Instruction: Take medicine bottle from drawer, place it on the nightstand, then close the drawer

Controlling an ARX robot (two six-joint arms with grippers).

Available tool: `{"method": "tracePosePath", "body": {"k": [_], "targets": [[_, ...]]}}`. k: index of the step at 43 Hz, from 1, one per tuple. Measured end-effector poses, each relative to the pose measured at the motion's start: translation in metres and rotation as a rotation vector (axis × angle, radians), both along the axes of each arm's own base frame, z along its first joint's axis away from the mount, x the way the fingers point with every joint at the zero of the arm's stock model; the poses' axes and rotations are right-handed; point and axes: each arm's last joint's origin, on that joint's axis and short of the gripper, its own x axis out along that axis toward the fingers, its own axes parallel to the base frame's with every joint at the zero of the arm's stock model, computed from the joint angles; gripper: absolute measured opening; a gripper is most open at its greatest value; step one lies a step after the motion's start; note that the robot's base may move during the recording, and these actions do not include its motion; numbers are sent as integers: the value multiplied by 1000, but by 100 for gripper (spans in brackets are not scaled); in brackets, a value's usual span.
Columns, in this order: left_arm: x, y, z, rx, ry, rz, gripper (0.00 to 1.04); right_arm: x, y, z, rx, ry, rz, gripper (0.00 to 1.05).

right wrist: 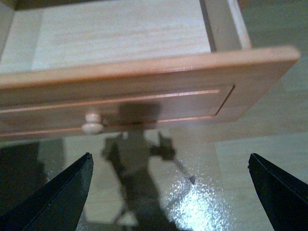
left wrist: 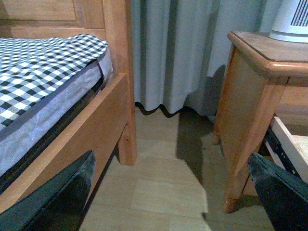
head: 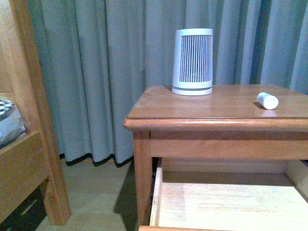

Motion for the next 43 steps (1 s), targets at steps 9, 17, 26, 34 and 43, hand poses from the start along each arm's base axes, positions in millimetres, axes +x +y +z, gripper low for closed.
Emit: {"method": "tracePosePath", "body": {"k": [9,17,26,34,43], "targets": [[0,0,0,0,0,0,98,35,0,-48,-13,0,-42,98],[0,0,0,0,0,0,98,73,-1,-75,-98,-62,-51,98],[0,0,0,0,0,0,98,131,0,-94,-193,-146,-58,98],[0,0,0,0,0,0,98,184,-2,-87,-229,-190,-65,98],[0,0,0,0,0,0,98,228,-8,-72,-235,-216,-37,98]]}}
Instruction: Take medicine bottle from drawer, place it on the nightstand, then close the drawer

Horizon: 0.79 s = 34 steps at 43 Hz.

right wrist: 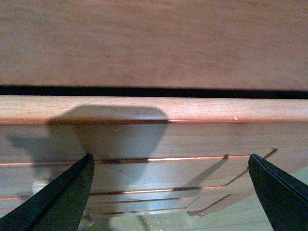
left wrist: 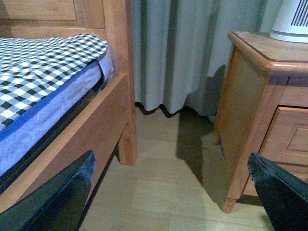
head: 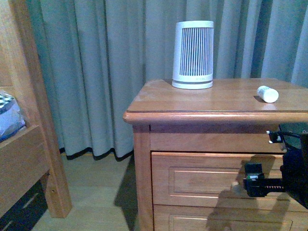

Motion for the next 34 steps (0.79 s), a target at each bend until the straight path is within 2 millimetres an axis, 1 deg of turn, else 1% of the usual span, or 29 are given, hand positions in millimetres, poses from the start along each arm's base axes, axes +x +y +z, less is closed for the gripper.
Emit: {"method": "tracePosePath", "body": {"k": [3,8,16,20,23,25,30,34], "targets": [[0,0,0,0,0,0,98,11,-5,1,-21,19,10,98],[0,0,0,0,0,0,98,17,-9,4,-24,57,20,98],[0,0,0,0,0,0,98,15,-12,10,10,69,2,98],[0,0,0,0,0,0,98,5,-16,17,21,89,-54,98],[0,0,0,0,0,0,98,-12,-20,27,34,107,-90,98],[0,0,0,0,0,0,98,-26,-22,34,49,135,-101,98],[0,0,0,0,0,0,98,-85,-25,59,76,153,-85,98],[0,0,0,0,0,0,98,-133,-38,87,97,117,-99,98]]}}
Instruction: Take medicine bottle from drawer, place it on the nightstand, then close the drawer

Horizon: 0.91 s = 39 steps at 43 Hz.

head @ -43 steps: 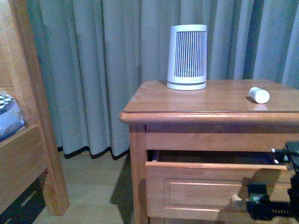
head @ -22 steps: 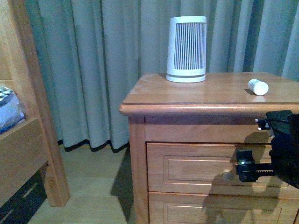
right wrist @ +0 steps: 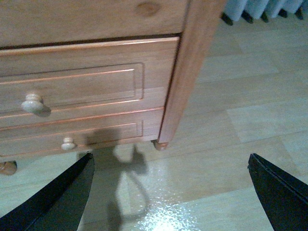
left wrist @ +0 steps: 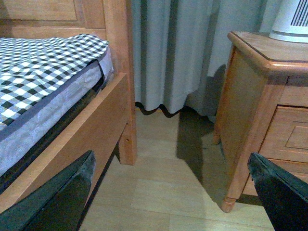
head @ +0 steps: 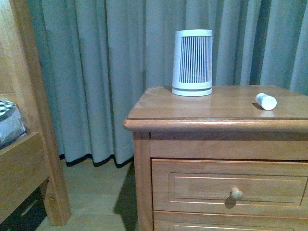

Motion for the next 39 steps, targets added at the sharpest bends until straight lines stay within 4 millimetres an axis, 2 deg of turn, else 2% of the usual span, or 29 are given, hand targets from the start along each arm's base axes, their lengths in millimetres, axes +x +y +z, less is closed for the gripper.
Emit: {"method": "tracePosePath", "body": {"k": [8,11,14,18,24,29,33,35,39], "targets": [[0,0,0,0,0,0,98,-80,-13,49,-44,-154,8,98],[0,0,0,0,0,0,98,-107,-14,58,-55,-214,-1,98],[0,0,0,0,0,0,98,-122,-13,58,-61,-276,1,98],[0,0,0,0,0,0,98,-133,-11,50,-61,-308,-14,98],[0,0,0,0,0,0,98,-133,-9,33,-44,-269,-34,98],[0,0,0,0,0,0,98,-133,-9,33,-38,-275,-28,98],[0,0,0,0,0,0,98,-138,-7,28,-23,-460,238,79],[0,0,0,0,0,0,98,-139,-4,29,-20,-483,305,72],[0,0,0,0,0,0,98,-139,-1,25,-26,-487,329,58]]}}
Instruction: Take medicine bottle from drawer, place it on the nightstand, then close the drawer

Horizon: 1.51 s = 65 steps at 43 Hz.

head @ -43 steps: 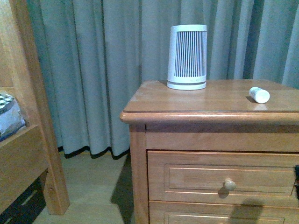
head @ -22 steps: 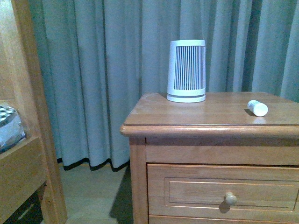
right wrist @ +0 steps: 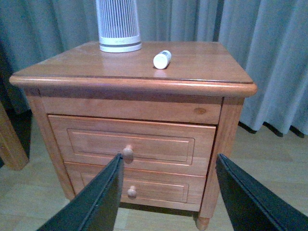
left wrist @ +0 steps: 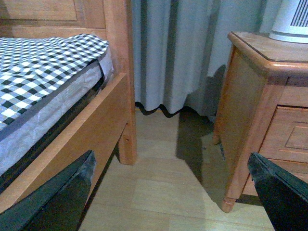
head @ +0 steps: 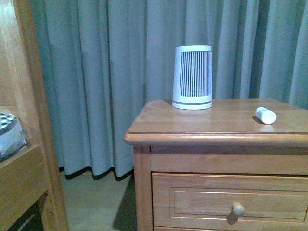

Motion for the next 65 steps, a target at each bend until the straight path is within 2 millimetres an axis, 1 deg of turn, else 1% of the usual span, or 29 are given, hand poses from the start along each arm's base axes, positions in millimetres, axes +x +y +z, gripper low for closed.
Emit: {"method": "tracePosePath", "body": {"k": [4,7,8,11,14,24,28,46,47,48,50,52,53,63,65], "targets": [[0,0,0,0,0,0,98,1,6,-7,-5,8,-31,39],[0,0,0,0,0,0,98,1,11,-9,-7,5,1,29],[0,0,0,0,0,0,98,0,11,-9,-7,5,6,27],[0,0,0,0,0,0,98,0,12,-10,-8,2,5,13],[0,0,0,0,0,0,98,0,12,-12,-8,2,6,3],[0,0,0,0,0,0,98,0,12,-18,-11,7,7,3],[0,0,0,0,0,0,98,0,12,-25,-11,2,7,3],[0,0,0,0,0,0,98,0,12,-24,-11,-5,5,3],[0,0,0,0,0,0,98,-1,12,-24,-12,-6,5,4],[0,0,0,0,0,0,98,-1,12,-24,-12,-6,6,7],[0,0,0,0,0,0,98,-1,12,-24,-12,-6,5,19],[0,0,0,0,0,0,98,-1,12,-24,-12,-6,5,30],[0,0,0,0,0,0,98,-1,12,-24,-12,-6,5,33],[0,0,0,0,0,0,98,-1,12,-24,-12,-6,5,84],[0,0,0,0,0,0,98,-1,12,-24,-12,-6,5,92]]}}
